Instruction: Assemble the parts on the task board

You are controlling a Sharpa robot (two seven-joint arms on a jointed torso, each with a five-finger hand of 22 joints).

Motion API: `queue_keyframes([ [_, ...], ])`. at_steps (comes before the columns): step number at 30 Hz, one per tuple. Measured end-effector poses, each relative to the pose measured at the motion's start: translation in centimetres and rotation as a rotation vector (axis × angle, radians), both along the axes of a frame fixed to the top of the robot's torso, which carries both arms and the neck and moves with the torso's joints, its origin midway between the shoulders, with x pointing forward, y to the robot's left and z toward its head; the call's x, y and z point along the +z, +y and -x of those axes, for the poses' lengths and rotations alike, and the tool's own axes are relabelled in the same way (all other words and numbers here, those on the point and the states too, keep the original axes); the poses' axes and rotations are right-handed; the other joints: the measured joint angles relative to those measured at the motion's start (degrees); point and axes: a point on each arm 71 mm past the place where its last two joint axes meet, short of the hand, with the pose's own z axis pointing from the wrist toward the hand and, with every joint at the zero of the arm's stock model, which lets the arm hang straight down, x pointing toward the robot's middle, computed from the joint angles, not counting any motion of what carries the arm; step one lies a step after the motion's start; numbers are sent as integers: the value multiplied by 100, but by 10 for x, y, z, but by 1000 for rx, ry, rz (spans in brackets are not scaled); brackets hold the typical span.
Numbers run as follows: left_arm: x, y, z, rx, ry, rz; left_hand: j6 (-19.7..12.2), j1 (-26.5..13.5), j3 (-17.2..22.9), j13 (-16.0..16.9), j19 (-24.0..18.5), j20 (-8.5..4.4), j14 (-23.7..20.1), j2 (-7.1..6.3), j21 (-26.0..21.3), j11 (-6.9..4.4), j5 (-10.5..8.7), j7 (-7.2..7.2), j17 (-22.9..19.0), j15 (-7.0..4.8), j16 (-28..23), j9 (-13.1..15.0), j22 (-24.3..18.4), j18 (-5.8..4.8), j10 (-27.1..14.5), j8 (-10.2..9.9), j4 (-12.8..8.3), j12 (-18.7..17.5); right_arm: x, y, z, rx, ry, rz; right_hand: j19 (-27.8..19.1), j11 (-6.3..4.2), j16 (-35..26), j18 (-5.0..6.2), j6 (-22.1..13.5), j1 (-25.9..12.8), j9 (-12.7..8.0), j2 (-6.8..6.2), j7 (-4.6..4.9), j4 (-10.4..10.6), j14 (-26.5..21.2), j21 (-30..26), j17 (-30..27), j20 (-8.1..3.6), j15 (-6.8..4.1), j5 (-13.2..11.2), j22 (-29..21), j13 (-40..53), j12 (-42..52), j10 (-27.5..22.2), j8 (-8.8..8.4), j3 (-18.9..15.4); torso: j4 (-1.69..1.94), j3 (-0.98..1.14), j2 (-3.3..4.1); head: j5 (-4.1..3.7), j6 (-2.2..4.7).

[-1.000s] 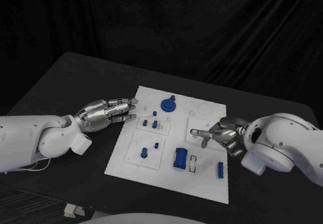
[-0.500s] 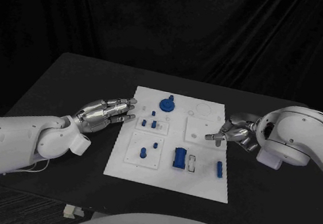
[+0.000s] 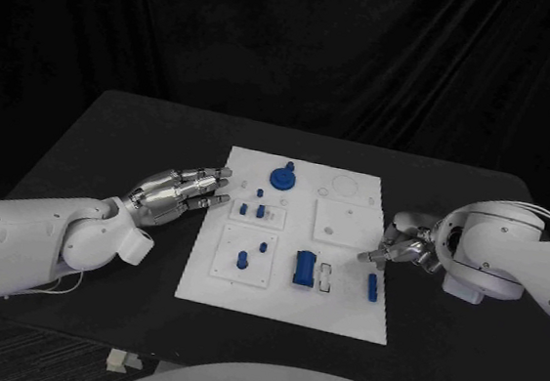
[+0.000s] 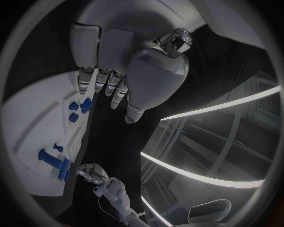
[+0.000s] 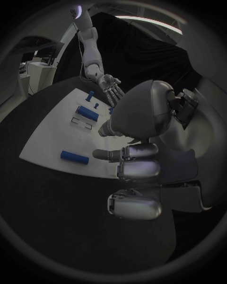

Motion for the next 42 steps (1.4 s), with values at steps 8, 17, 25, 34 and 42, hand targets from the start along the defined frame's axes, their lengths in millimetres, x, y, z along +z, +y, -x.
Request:
queue_keyframes([
  [8,0,-1,-1,-1,0,0,0,0,0,0,0,0,0,0,0,0,0,0,0,0,0,0,0,0,0,0,0,0,-8,-2,5,16,-7,32,1,-62,-132,92,221,53,-85,53,-59,24,4,-153,-224,-41,-38,244,-1,-1,0,0,-90,-54,0,0,0,-8,0],
  [17,-1,0,-1,-1,1,-2,0,0,0,-1,0,0,0,0,0,0,0,0,-1,0,0,0,-1,1,0,0,0,0,-15,0,13,53,-15,69,20,-61,-179,92,336,143,-454,83,-4,-4,4,-180,-267,-61,-38,193,-1,-1,0,0,-634,-175,0,0,-1,-3,0],
  [25,-1,0,-1,-1,2,-3,0,0,0,-1,0,0,0,0,0,0,0,0,-1,0,0,0,-1,0,0,0,0,0,-25,1,19,74,-3,91,20,-17,-219,91,403,335,-835,78,63,-141,4,-214,-341,-61,-37,-17,-2,-1,0,-1,-1163,-163,0,0,-1,6,0],
  [34,-1,0,-1,-1,3,-4,0,0,-1,-1,0,0,0,0,0,0,0,0,-2,0,0,0,-2,0,0,0,0,0,-30,2,23,90,9,103,6,23,-246,90,352,757,-1010,43,162,-511,12,-286,-412,-32,15,356,-2,-2,0,-2,-1485,5,0,-1,-3,16,0],
  [42,-1,-1,-1,-3,5,-4,0,0,16,-1,21,21,21,0,0,0,0,0,14,21,45,0,-2,0,0,0,-16,0,-29,7,25,110,5,103,2,106,-281,90,204,1249,-998,-36,283,-1108,18,-315,-378,40,66,362,-3,-2,0,-1,-1559,493,0,-1,-2,19,0],
])
